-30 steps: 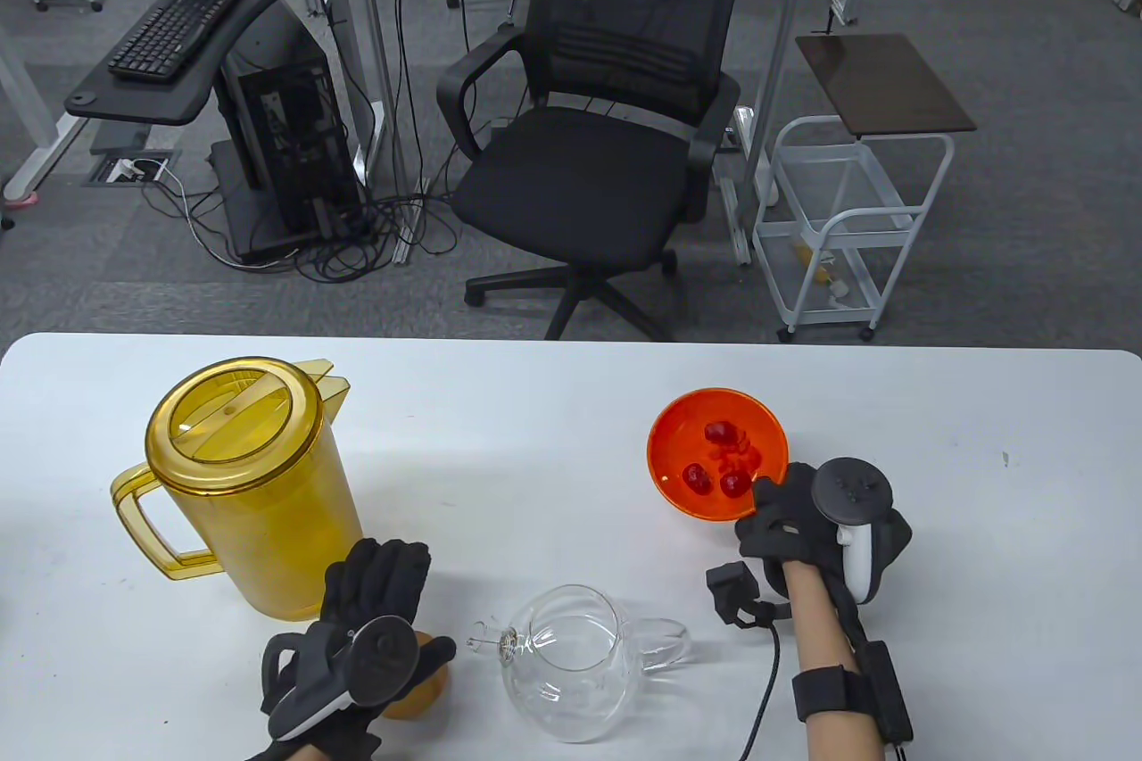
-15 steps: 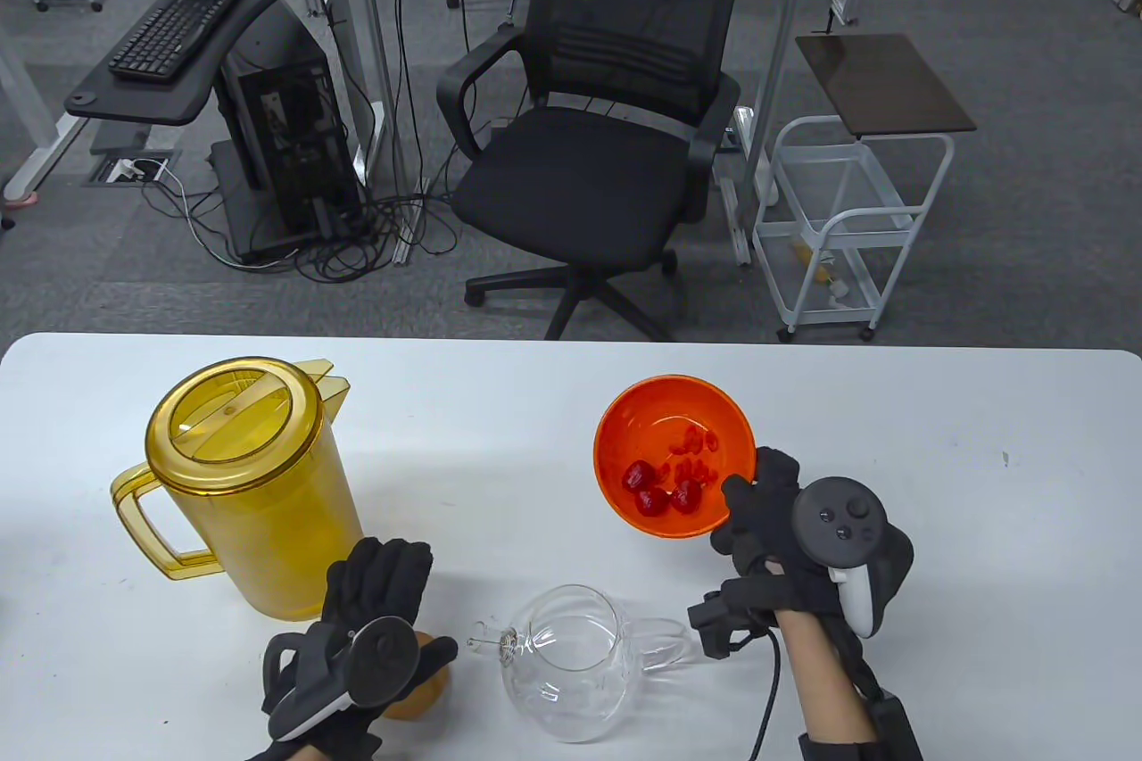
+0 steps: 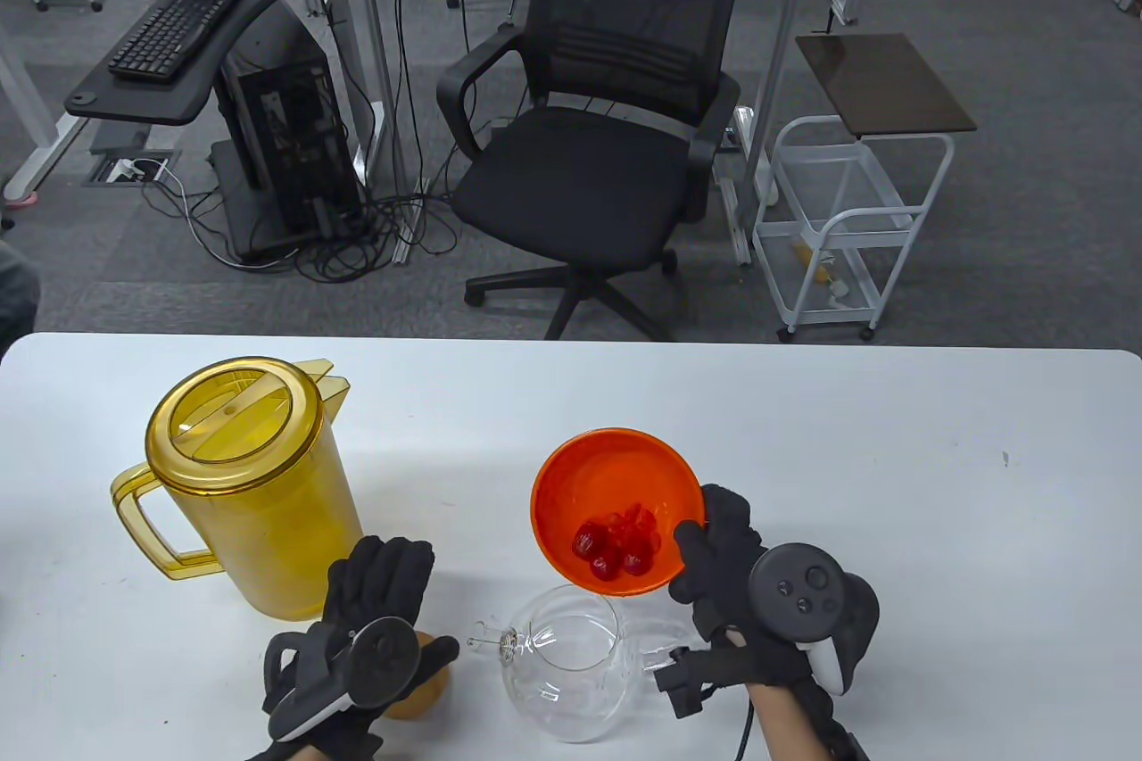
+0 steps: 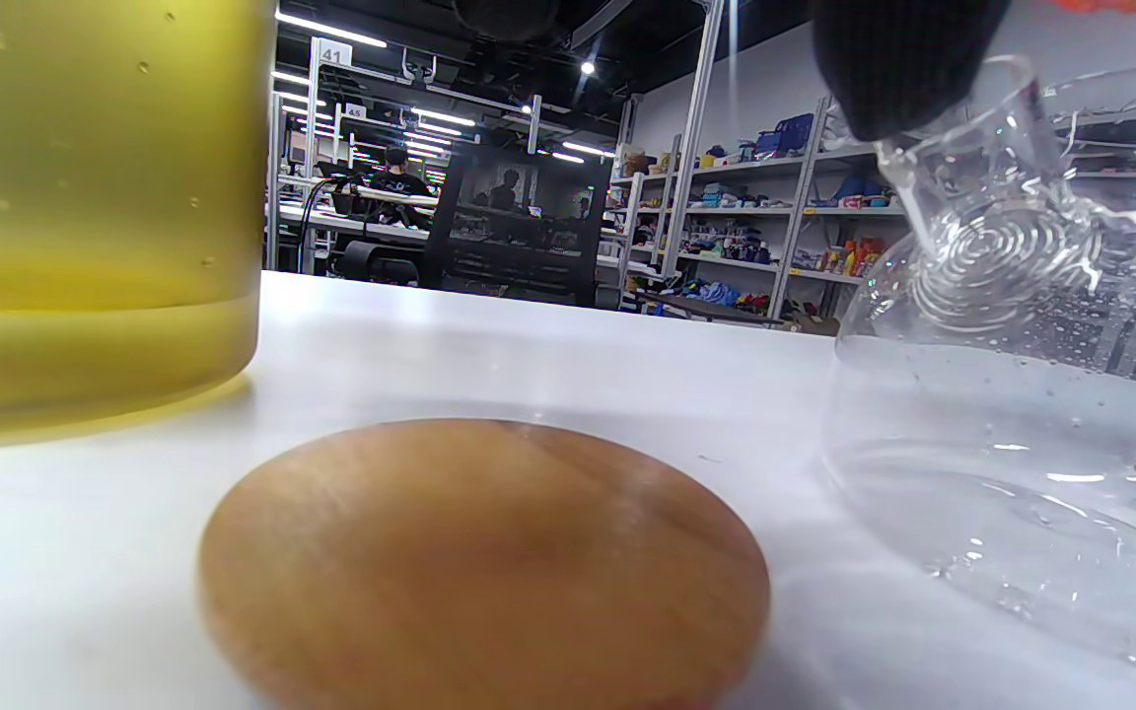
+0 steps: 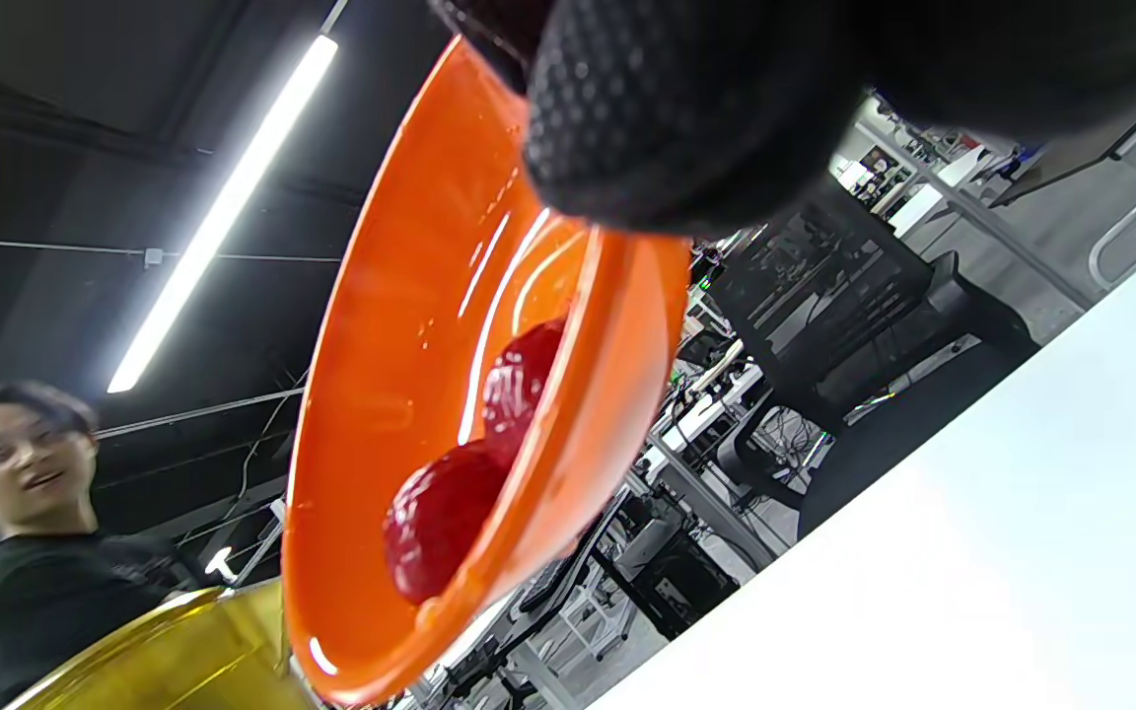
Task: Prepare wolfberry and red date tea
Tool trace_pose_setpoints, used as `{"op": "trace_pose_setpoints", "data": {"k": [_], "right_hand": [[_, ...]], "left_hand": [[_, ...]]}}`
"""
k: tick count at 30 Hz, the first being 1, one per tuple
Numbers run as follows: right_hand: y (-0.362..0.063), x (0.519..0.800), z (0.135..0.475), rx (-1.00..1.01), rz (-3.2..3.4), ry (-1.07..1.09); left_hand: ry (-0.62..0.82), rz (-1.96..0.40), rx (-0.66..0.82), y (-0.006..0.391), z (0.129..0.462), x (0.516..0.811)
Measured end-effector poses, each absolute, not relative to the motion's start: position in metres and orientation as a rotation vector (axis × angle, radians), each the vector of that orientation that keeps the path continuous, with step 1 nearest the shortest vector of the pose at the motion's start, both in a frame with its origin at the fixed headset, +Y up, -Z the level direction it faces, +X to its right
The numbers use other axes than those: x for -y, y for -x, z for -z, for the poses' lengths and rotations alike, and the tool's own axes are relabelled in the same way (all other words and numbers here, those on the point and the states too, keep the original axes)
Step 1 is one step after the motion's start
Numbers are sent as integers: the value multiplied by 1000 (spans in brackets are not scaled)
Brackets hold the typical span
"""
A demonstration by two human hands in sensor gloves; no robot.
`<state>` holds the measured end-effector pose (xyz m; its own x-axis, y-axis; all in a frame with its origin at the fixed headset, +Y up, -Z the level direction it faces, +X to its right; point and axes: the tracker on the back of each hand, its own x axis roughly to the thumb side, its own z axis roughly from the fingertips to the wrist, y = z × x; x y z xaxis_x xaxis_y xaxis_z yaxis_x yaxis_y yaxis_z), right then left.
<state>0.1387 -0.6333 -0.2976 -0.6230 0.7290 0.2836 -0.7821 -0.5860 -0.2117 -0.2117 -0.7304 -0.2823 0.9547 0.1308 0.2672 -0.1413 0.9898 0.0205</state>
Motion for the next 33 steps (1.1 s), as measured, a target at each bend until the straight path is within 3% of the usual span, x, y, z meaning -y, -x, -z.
{"op": "trace_pose_setpoints", "data": {"k": [33], "right_hand": [[-110,657,289,480,-2374,-393]], "left_hand": [[-44,-140,276,210,282,730]]}}
